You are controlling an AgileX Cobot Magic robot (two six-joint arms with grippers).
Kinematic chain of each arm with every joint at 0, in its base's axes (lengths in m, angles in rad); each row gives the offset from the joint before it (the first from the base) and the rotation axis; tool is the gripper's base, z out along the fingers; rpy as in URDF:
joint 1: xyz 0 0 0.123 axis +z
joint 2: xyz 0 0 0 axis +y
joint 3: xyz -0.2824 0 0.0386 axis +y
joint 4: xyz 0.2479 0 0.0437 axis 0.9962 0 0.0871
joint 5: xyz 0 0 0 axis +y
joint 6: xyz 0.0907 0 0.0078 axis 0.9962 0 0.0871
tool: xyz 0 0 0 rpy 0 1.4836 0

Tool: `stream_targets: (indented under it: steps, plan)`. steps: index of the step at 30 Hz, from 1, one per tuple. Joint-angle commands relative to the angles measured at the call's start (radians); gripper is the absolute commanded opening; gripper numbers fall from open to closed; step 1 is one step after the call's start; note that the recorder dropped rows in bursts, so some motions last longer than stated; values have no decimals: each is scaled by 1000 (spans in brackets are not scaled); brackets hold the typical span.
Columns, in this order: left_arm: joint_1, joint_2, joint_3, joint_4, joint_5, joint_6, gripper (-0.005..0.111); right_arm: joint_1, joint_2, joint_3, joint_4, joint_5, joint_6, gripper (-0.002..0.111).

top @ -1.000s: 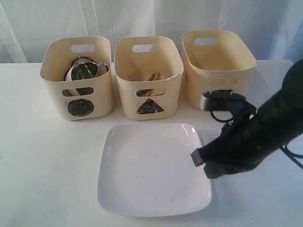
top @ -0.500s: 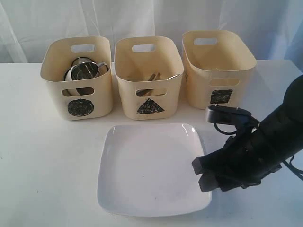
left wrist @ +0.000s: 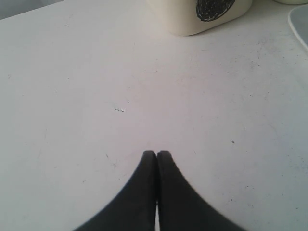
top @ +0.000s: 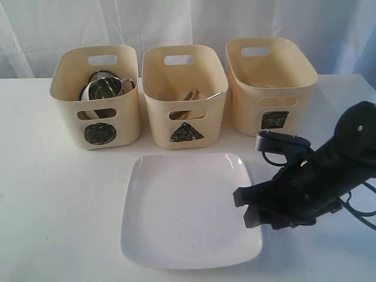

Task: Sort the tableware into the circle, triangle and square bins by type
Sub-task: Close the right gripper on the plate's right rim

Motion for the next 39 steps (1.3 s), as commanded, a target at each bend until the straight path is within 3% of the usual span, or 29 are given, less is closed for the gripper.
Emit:
stream_targets:
  steps: [1,23,33,39]
  plan:
    - [3,-5,4,-2,6,-2,0,-6,35,4,-4,-90,16,48]
    - [3,-5,4,-2,6,-2,0,-4,213,4,119,-95,28,45]
    - [3,-5,4,-2,6,-2,0,-4,246,2,209,-93,-78,42]
    - [3,-5,4,-2,6,-2,0,-4,257,2,209,-102,-79,28]
